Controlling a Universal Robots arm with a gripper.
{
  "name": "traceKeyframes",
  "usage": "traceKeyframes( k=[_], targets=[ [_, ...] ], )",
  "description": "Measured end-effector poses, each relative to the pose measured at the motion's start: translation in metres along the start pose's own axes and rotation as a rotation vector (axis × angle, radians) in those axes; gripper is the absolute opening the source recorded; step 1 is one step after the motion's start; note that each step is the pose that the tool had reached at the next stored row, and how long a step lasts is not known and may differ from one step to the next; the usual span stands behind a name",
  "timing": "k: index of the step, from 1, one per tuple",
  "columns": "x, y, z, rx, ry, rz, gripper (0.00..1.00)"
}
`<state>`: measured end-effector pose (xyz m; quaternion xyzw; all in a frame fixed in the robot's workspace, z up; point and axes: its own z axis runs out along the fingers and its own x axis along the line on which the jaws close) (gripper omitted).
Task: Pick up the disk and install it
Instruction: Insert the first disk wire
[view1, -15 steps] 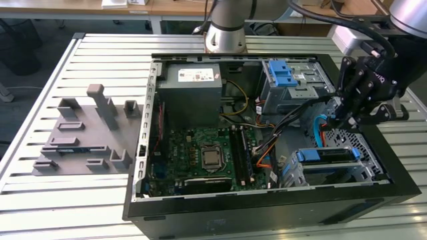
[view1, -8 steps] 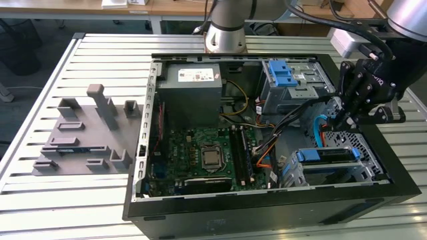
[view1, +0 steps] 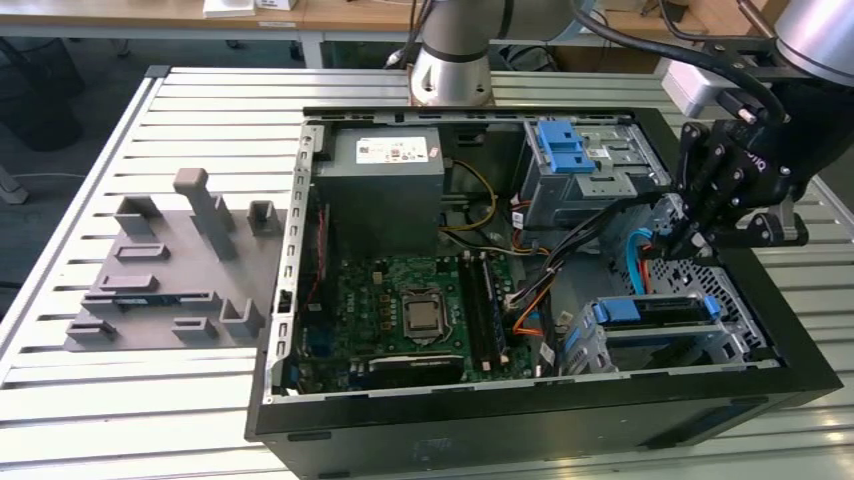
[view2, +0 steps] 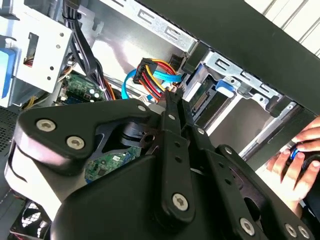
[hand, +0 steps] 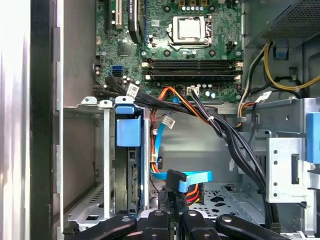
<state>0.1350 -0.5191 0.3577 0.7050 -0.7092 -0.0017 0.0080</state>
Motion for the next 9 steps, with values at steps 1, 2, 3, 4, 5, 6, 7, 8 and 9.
traceKeyframes(
  k=[1, 2, 3, 4, 5, 6, 7, 8, 9],
  targets=[
    [-0.0001, -0.0003, 0.0001, -0.0004, -0.0004, 0.0, 0.16],
    [-0.0001, -0.0006, 0.0002, -0.0009, -0.0005, 0.0, 0.16],
    [0.0001, -0.0008, 0.0002, -0.0014, -0.0004, 0.0, 0.16],
    [0.0001, -0.0008, 0.0003, -0.0016, 0.0001, 0.0, 0.16],
    [0.0002, -0.0008, 0.0005, -0.0016, 0.0011, 0.0, 0.16],
    [0.0005, -0.0009, 0.0007, -0.0019, 0.0016, 0.0, 0.16],
    [0.0008, -0.0009, 0.001, -0.0024, 0.0021, 0.0, 0.16],
    [0.0015, -0.001, 0.0011, -0.0034, 0.0025, 0.0, 0.16],
    [0.0025, -0.001, 0.0015, -0.005, 0.0024, 0.001, 0.16]
  ],
)
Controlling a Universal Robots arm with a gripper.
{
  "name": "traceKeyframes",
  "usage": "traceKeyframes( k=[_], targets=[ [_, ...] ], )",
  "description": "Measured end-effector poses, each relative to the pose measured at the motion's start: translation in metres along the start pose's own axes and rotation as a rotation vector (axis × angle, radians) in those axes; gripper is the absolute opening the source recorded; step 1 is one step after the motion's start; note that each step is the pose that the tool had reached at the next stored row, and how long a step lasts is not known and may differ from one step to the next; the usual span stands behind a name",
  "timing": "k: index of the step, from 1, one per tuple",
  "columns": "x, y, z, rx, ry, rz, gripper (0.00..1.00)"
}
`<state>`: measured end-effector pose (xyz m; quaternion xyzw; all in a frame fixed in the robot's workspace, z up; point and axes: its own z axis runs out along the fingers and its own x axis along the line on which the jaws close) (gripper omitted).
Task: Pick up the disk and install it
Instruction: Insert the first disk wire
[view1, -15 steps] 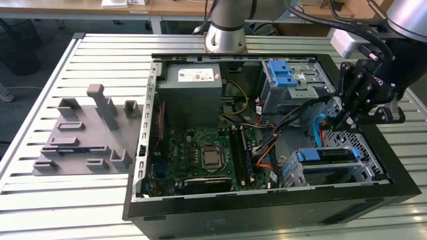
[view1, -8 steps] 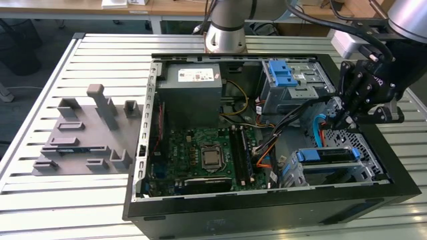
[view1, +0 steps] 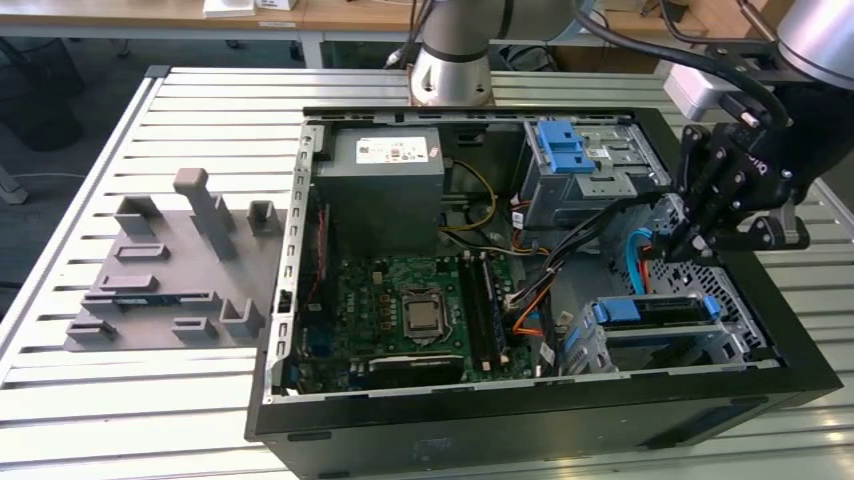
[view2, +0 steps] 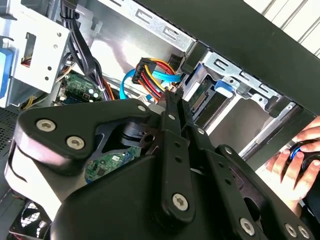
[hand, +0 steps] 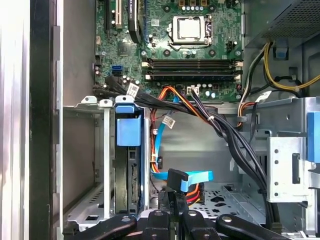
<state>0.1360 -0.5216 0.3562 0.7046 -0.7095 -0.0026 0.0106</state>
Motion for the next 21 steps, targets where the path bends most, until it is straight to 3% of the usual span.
traceKeyframes(
  k=[11, 21],
  targets=[
    [0.0163, -0.0005, 0.0032, -0.0104, -0.0001, 0.004, 0.16],
    [0.0194, -0.0007, 0.0051, -0.0119, 0.0001, 0.005, 0.16]
  ],
)
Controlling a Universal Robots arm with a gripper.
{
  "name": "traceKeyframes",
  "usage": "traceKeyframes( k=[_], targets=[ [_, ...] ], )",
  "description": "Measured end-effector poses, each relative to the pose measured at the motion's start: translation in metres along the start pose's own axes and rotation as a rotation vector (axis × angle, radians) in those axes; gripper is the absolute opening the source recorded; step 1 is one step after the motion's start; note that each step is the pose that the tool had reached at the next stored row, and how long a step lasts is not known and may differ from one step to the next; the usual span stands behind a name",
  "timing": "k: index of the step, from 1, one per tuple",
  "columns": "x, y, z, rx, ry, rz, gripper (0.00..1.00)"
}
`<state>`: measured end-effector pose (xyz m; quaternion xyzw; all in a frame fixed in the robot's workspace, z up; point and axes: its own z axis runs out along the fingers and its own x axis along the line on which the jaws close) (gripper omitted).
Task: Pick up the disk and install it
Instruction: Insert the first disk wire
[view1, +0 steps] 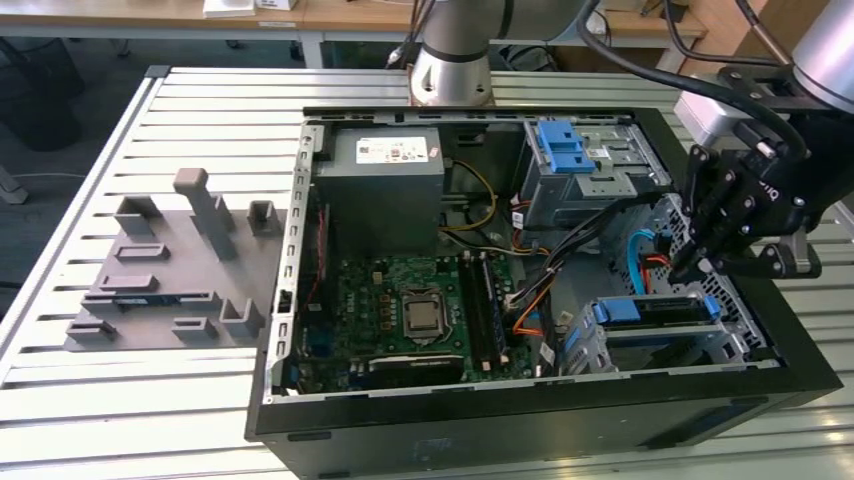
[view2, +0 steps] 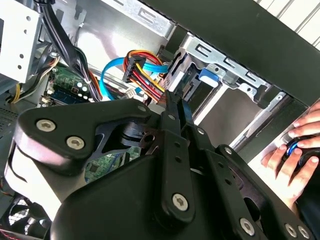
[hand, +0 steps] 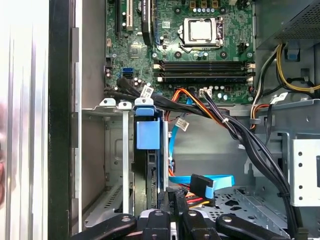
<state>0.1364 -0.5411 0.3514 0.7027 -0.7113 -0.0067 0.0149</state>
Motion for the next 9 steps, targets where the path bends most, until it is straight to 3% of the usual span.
traceKeyframes(
  k=[4, 7, 9],
  targets=[
    [0.0034, -0.0002, 0.0027, -0.0011, -0.001, 0.002, 0.16],
    [0.004, -0.0003, 0.0038, -0.0034, -0.015, 0.004, 0.16],
    [0.0041, -0.0003, 0.004, -0.004, -0.0151, 0.006, 0.16]
  ],
)
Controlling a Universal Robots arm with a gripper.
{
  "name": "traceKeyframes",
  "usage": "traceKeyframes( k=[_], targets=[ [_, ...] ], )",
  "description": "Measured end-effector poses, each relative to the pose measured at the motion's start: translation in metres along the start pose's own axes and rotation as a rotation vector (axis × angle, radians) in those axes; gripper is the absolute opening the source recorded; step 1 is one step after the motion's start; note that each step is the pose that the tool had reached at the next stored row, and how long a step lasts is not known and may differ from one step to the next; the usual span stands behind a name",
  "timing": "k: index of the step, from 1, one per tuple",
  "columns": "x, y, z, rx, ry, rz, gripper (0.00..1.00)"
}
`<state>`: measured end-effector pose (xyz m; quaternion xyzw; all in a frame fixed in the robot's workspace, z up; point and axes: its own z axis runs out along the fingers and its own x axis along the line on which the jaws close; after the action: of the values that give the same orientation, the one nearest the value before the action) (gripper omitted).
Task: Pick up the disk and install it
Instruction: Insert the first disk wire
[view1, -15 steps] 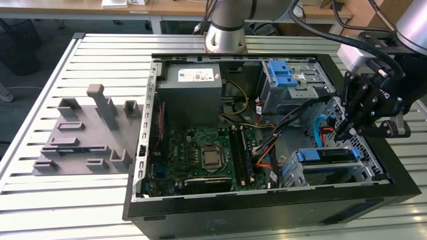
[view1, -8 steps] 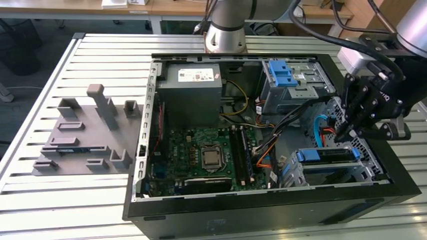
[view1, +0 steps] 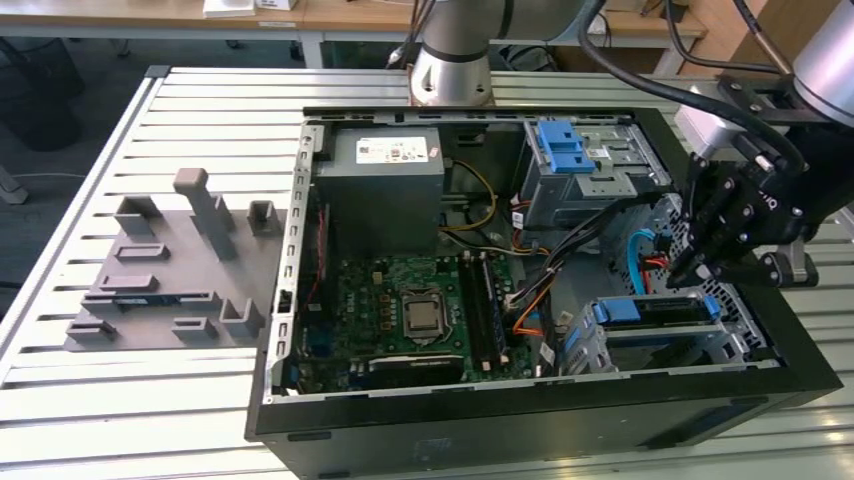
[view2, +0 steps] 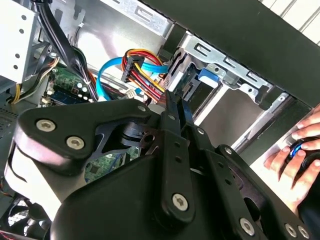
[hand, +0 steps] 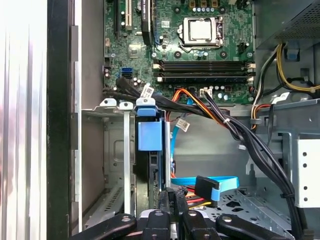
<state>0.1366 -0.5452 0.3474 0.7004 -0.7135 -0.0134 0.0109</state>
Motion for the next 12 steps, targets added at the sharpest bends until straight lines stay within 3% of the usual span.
traceKeyframes(
  k=[7, 12],
  targets=[
    [0.0064, -0.0004, 0.0033, -0.003, -0.0004, 0.014, 0.16],
    [0.0071, -0.0006, 0.0057, -0.0047, -0.0007, 0.025, 0.16]
  ],
)
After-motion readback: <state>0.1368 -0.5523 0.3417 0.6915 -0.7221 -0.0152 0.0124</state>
